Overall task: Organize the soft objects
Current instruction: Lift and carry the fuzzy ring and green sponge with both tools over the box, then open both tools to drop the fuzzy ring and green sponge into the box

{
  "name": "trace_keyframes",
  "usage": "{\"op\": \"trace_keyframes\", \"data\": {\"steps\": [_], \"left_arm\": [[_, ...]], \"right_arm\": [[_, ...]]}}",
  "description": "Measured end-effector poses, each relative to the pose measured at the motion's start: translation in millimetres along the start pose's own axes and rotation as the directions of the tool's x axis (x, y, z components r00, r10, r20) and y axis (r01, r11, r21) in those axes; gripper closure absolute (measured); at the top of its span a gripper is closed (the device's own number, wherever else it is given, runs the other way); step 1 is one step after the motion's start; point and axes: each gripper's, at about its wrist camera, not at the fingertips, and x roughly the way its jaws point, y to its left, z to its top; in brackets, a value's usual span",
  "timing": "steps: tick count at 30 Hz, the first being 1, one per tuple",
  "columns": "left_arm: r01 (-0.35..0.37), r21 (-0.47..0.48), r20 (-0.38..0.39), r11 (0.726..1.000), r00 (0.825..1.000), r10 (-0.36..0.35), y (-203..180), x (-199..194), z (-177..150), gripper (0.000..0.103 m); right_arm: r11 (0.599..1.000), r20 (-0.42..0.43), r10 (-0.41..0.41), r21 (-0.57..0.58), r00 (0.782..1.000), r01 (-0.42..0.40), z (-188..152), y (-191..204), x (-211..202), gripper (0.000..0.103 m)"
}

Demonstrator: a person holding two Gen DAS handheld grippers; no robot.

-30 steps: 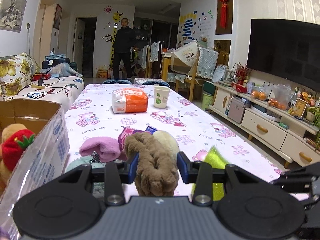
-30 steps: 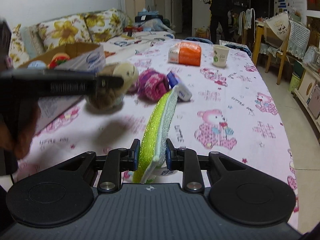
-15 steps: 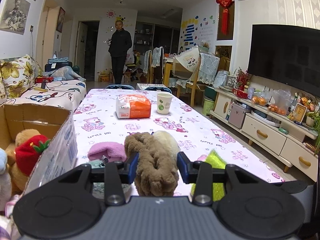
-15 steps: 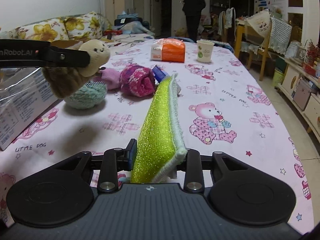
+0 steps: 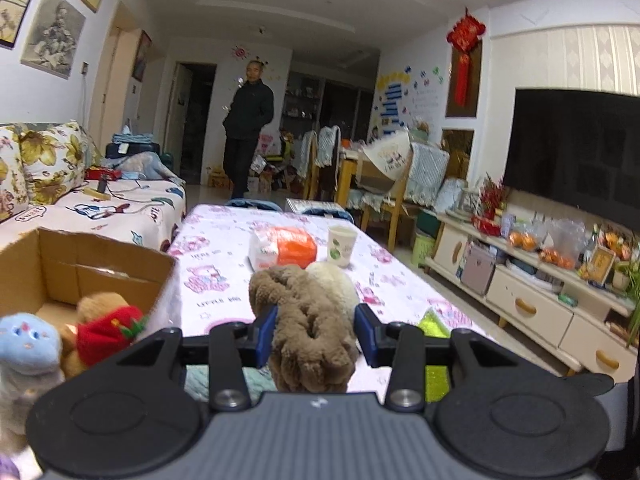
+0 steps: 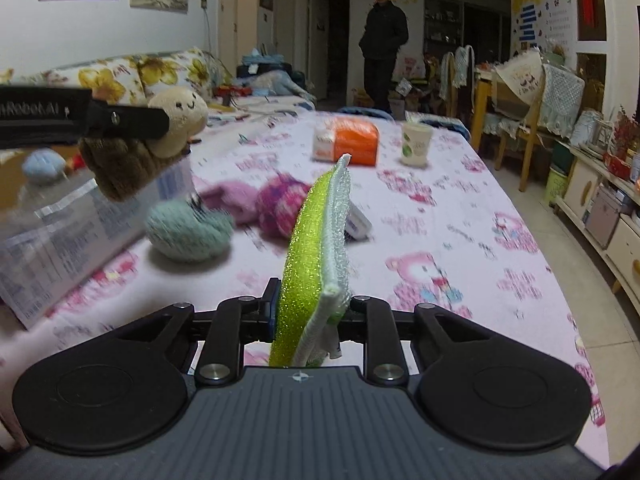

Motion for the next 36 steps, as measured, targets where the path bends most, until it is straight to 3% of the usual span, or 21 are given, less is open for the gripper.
{"op": "trace_keyframes", "data": {"steps": [9, 17, 25, 29, 36], "left_arm": [[-0.100, -0.110, 0.099, 0.989, 0.989, 0.111, 34.9, -25.9, 14.3, 0.062], [-0.272, -0.244, 0.144, 0.931, 0.939, 0.312, 75.9, -46.7, 19.9, 0.060], [-0.460, -0.301, 0.084, 0.836, 0.860, 0.503, 106.0, -53.1, 15.2, 0.060], [-0.499, -0.322, 0.017, 0.804, 0.846, 0.532, 118.3, -51.5, 8.6, 0.060], [-0.548, -0.320, -0.040, 0.773, 0.823, 0.567, 135.0, -48.7, 4.8, 0.059]], "right_arm": [[0.983, 0.043, 0.166, 0.070, 0.985, -0.169, 44.5, 17.9, -3.9, 0.075], [0.935, 0.061, 0.336, 0.103, 0.940, -0.341, 89.0, 59.8, 24.5, 0.075], [0.884, 0.024, 0.451, 0.130, 0.892, -0.450, 122.8, 107.9, 68.0, 0.075], [0.872, 0.002, 0.472, 0.146, 0.882, -0.467, 136.1, 124.9, 89.8, 0.075], [0.849, -0.066, 0.506, 0.210, 0.860, -0.484, 135.4, 137.1, 112.7, 0.069]]}}
